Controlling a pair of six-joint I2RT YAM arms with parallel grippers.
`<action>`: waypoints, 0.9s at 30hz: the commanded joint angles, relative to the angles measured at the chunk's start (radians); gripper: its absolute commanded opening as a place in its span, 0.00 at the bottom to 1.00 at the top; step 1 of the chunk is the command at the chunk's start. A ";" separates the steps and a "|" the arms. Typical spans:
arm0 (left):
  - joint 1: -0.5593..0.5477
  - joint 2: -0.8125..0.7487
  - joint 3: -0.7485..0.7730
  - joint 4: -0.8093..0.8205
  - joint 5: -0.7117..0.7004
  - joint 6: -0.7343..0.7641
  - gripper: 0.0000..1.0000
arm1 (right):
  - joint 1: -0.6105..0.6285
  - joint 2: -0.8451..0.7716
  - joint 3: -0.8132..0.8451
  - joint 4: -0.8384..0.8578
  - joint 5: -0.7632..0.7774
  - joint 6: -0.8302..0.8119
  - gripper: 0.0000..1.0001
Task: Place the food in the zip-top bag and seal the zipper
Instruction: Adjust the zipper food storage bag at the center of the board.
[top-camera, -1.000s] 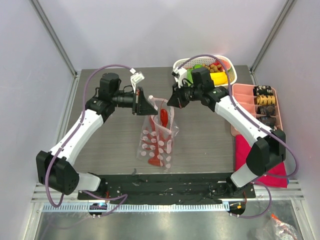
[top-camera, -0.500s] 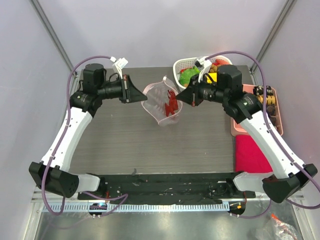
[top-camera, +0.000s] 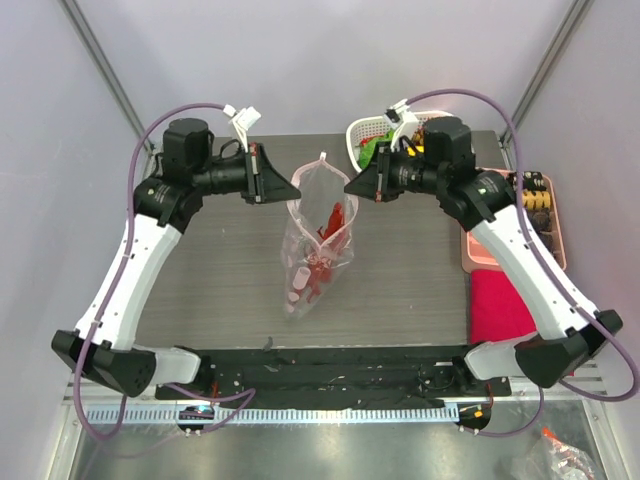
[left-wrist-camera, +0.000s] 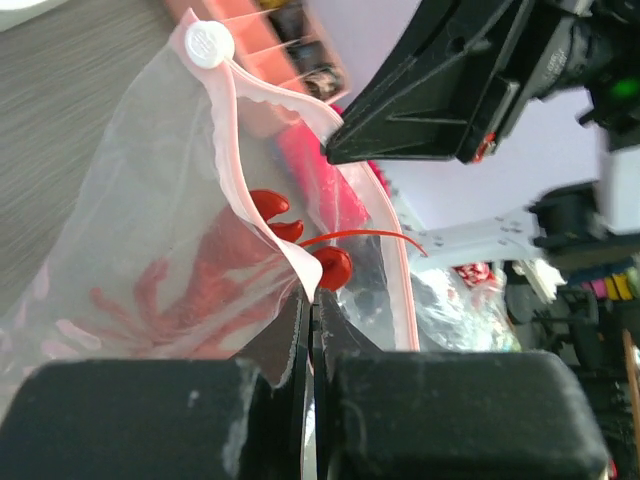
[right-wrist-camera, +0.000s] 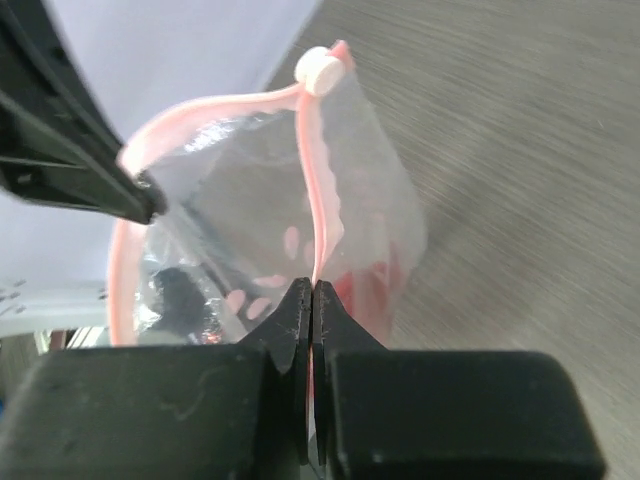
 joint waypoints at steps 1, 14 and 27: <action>0.006 0.160 0.019 -0.139 -0.194 0.075 0.00 | 0.000 0.099 -0.101 0.044 0.126 -0.009 0.01; 0.029 0.192 -0.021 -0.095 -0.216 0.098 0.00 | 0.007 -0.014 -0.132 0.021 0.131 -0.050 0.01; -0.015 0.043 -0.063 -0.109 -0.209 0.269 0.00 | 0.006 -0.071 -0.189 0.116 0.017 0.134 0.01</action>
